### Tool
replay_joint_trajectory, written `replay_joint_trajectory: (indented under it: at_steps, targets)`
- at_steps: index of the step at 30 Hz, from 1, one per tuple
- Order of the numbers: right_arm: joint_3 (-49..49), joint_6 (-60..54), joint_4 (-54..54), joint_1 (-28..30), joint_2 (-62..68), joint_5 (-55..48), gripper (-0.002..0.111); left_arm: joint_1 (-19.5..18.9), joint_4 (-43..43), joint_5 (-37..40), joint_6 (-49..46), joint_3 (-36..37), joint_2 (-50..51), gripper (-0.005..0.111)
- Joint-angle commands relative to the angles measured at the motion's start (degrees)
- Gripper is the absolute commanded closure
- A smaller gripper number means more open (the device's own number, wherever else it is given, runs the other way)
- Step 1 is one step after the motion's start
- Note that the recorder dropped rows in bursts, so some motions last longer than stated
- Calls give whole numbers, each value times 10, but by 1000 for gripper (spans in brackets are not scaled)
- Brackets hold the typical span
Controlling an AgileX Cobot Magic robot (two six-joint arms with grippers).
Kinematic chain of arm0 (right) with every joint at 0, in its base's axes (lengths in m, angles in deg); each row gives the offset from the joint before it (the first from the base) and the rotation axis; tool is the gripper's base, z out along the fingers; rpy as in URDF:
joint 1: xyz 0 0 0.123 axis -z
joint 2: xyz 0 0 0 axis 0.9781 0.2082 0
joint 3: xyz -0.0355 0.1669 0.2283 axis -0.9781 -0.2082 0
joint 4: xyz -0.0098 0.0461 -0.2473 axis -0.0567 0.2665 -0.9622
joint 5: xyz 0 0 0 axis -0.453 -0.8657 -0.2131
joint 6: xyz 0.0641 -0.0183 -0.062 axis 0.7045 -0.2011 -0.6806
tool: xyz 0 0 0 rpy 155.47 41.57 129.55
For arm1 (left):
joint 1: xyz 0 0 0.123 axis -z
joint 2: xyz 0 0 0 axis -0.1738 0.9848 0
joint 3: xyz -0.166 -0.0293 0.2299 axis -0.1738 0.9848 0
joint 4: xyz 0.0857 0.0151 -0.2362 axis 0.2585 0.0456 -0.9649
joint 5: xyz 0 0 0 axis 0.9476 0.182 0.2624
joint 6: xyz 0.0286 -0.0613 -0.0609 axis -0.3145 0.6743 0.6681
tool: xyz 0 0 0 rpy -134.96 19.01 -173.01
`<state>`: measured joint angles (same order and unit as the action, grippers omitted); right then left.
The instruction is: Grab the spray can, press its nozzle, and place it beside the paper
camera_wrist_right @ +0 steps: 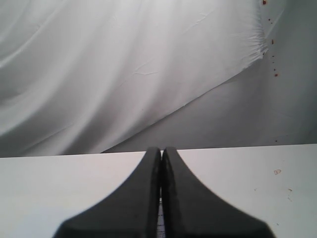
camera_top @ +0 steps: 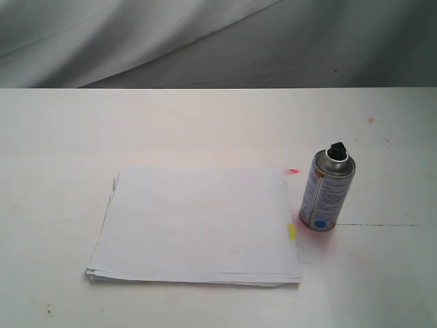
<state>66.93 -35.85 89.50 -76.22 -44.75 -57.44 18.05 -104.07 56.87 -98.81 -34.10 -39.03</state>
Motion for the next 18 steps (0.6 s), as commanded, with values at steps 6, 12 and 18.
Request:
replay_joint_trajectory:
  at_steps: [6,12,18]
  targets:
    - [-2,-2,1,5,-4,0,108,-1,0,-3,4,3,-5,107]
    - [-2,-2,1,5,-4,0,108,-1,0,-3,4,3,-69,107]
    - [-2,-2,1,5,-4,0,108,-1,0,-4,4,3,-69,107]
